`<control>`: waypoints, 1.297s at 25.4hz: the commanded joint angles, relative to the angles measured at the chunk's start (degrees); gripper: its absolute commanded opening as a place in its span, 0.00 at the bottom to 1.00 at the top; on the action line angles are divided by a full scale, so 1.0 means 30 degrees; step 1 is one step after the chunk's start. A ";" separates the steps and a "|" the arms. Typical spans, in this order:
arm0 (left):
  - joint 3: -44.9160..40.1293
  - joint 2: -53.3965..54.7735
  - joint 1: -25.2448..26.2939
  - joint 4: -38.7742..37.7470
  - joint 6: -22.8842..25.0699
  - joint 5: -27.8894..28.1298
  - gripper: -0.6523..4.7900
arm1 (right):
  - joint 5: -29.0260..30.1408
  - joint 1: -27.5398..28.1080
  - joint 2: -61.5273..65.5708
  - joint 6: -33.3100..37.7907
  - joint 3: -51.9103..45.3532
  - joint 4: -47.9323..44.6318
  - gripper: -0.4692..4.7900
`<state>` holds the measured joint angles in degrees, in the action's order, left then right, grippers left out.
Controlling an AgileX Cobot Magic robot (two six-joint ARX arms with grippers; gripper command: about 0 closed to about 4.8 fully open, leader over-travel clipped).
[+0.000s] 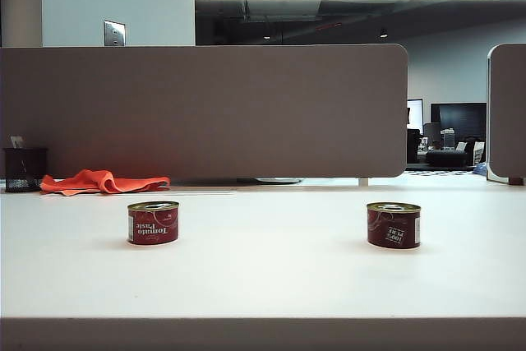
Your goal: Stack a can of tomatoes on the right onto the can of tomatoes on the left.
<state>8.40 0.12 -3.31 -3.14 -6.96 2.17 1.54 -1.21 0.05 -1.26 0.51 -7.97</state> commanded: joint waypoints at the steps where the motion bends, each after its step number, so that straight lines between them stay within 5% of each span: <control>1: 0.1501 0.0022 0.0007 0.0204 0.0364 -0.0197 0.11 | -0.0721 -0.0007 -0.0036 0.1523 0.1370 -0.2076 0.08; 7: 0.4379 0.2455 0.0007 -0.0911 0.1304 -0.3162 0.11 | -0.2761 0.0000 0.0539 0.2914 0.6222 0.1603 0.08; 18: 1.0287 1.0681 0.0007 -0.2834 0.1443 -0.5770 0.11 | -0.1384 -0.0007 0.7082 0.1224 1.3857 0.5982 0.08; 23: 1.3486 1.4039 -0.1370 -0.2892 0.3213 -0.6025 0.11 | -0.1020 -0.0095 1.1176 0.0627 1.7748 0.8947 0.08; 30: 1.5985 1.6385 -0.4146 -0.5413 0.4386 -0.5727 0.11 | -0.1173 -0.3453 1.5781 -0.1049 2.0079 1.1424 0.08; 33: 1.5977 1.6575 -0.4736 -0.6652 0.4291 -0.5064 0.11 | -0.3279 -0.5763 1.7260 -0.1778 2.0079 1.1737 0.08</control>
<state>56.07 49.71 -17.32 -21.78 5.82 -14.37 -4.84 -16.43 50.87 -4.45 60.40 28.08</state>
